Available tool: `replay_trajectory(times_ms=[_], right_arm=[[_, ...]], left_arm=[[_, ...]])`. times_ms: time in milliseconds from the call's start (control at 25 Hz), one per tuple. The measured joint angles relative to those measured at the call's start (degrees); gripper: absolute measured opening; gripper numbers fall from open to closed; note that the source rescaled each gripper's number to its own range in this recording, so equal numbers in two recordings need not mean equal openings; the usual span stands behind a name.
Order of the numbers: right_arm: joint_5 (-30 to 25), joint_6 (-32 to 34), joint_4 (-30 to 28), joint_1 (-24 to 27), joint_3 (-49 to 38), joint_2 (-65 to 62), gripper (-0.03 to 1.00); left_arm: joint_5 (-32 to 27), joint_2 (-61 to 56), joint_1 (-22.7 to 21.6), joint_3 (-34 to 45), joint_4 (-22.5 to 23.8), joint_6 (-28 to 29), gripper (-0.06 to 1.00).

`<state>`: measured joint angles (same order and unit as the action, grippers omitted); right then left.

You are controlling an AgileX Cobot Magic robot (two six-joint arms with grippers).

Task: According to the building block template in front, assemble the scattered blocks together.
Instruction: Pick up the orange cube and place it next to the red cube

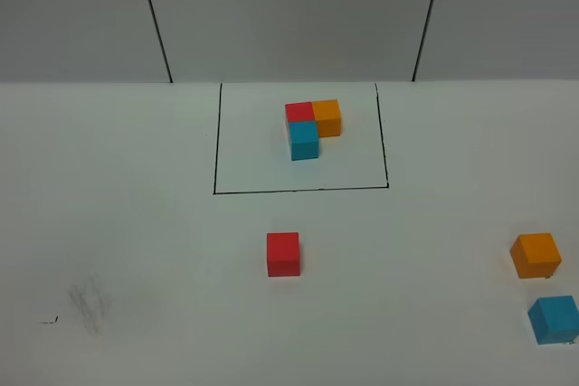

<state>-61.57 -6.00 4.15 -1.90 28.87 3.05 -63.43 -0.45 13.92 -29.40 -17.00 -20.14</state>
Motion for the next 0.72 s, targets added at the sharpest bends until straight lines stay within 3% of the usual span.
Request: replay_trajectory(times_ms=[720], right_arm=[[0.00, 0.00, 0.00, 0.00, 0.00, 0.00, 0.73]], left_arm=[[0.00, 0.00, 0.44, 0.00, 0.00, -0.05, 0.85]])
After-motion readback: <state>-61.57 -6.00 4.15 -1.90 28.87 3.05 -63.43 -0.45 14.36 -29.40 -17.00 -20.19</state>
